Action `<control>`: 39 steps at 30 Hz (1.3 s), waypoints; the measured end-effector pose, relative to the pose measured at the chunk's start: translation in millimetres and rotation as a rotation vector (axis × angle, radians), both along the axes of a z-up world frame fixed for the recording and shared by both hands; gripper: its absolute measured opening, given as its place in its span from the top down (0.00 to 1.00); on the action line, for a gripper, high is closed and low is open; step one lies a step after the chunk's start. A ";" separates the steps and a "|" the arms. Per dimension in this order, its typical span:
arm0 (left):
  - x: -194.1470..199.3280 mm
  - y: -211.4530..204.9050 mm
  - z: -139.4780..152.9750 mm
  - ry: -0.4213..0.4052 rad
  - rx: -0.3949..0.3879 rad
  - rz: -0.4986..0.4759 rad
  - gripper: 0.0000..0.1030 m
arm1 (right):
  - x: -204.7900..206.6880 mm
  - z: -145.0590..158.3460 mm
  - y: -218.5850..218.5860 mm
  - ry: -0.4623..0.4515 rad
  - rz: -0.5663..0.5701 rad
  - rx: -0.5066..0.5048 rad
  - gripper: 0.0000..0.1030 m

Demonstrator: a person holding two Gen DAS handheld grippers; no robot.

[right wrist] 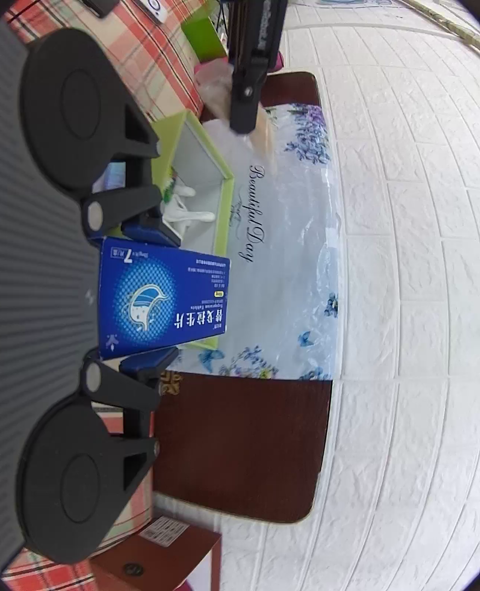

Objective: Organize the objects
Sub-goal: 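Drop the toothpick bag from the left tool while the right tool drops the blue box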

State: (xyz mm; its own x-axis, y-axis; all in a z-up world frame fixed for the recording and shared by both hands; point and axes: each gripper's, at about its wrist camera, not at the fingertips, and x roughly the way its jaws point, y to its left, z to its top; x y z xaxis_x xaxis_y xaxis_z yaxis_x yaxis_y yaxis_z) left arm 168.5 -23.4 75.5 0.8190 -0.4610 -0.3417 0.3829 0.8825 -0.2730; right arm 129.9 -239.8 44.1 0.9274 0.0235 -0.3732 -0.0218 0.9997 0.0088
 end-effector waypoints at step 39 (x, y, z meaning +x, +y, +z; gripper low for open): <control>-98.8 37.1 -29.7 0.085 0.032 0.140 0.08 | -98.6 -36.0 38.1 -0.133 0.007 -0.135 0.00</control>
